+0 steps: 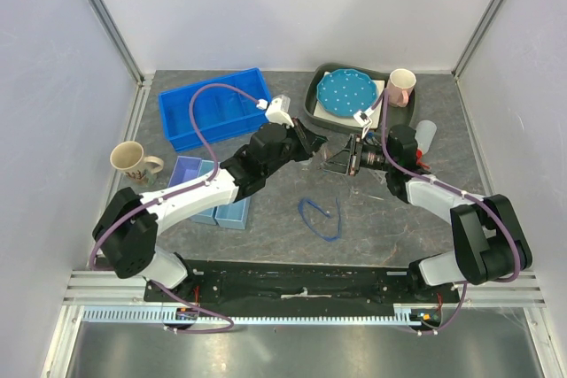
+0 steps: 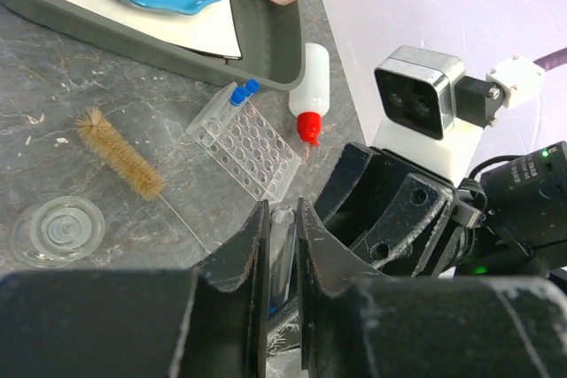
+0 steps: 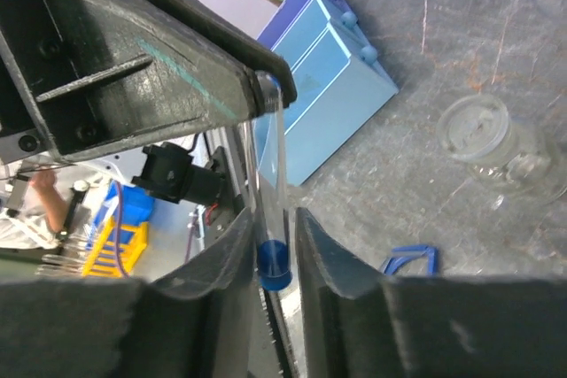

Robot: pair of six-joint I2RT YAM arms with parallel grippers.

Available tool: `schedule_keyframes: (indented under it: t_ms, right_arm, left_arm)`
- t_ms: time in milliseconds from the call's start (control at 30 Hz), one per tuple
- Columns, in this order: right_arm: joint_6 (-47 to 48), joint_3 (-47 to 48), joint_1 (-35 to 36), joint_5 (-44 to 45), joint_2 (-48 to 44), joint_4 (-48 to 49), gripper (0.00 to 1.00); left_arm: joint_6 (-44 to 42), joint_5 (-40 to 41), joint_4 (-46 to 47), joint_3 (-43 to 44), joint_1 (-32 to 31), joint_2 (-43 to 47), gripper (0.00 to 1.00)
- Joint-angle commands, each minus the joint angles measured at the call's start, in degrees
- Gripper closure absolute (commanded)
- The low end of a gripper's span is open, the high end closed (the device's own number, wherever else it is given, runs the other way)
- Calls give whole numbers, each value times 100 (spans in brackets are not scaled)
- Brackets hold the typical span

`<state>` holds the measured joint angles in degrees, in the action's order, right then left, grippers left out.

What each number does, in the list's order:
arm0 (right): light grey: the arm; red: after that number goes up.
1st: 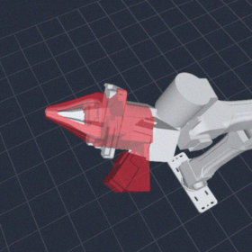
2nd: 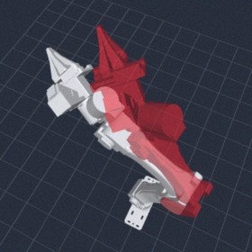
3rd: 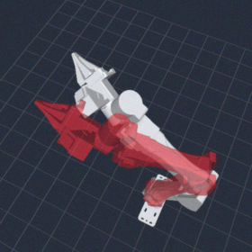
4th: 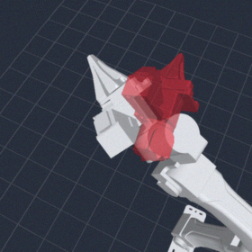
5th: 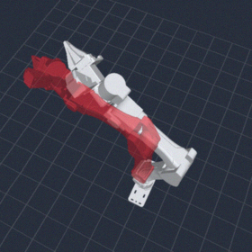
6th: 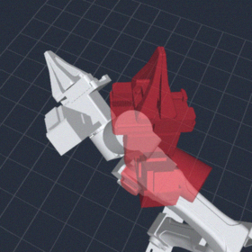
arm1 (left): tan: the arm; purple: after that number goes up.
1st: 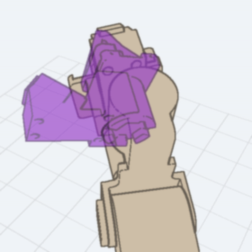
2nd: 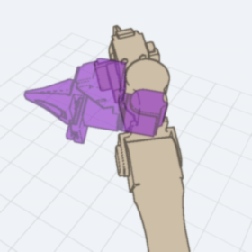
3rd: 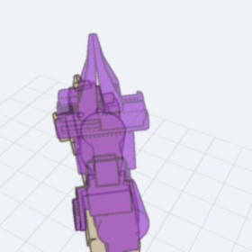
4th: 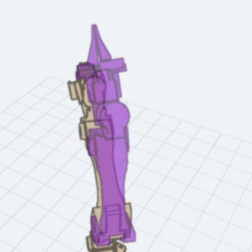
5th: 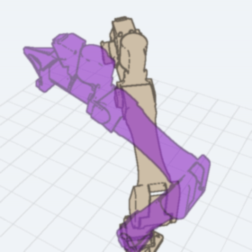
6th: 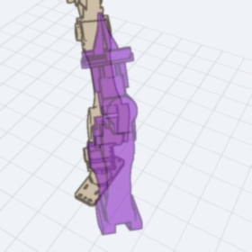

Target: Organize the chemistry lab equipment

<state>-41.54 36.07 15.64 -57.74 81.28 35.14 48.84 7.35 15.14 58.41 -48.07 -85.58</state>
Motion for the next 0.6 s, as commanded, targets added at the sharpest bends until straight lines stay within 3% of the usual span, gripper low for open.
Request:
schedule_keyframes:
  t_ms: [0, 100, 200, 233, 300, 333, 367, 400, 567]
  right_arm:
    - [286, 277, 27, 52, -15, -138, 76]
    - [593, 408, 27, 8, -50, -515, 88]
    - [1383, 645, 27, 34, -111, -1305, 92]
    - [2090, 725, 27, 52, -129, -1577, 92]
    - [3207, 1109, 18, 34, -191, -2823, 93]
    - [4397, 1260, 27, 43, -200, -3333, 93]
    - [4992, 1410, 10, 121, -200, -4304, 92]
    - [5424, 1637, 27, 183, -217, -4679, 92]
    - [6656, 1684, 44, 237, -428, -5446, 92]
  left_arm:
    - [-278, 319, 367, 171, -44, 85, 87]
    - [-401, 346, 358, 74, -44, 208, 78]
    - [-935, 13, 498, -128, 8, 348, 44]
    - [-1068, -441, 664, -276, 52, 488, 31]
    - [-1201, -918, 631, -383, 157, 630, 20]
    - [-1254, -1364, 448, -444, 315, 770, 14]
    - [-1271, -1577, 333, -462, 403, 832, 13]
    - [-1298, -1779, 184, -471, 500, 893, 12]
    - [-1166, -3484, -283, -541, 1098, 1000, 11]
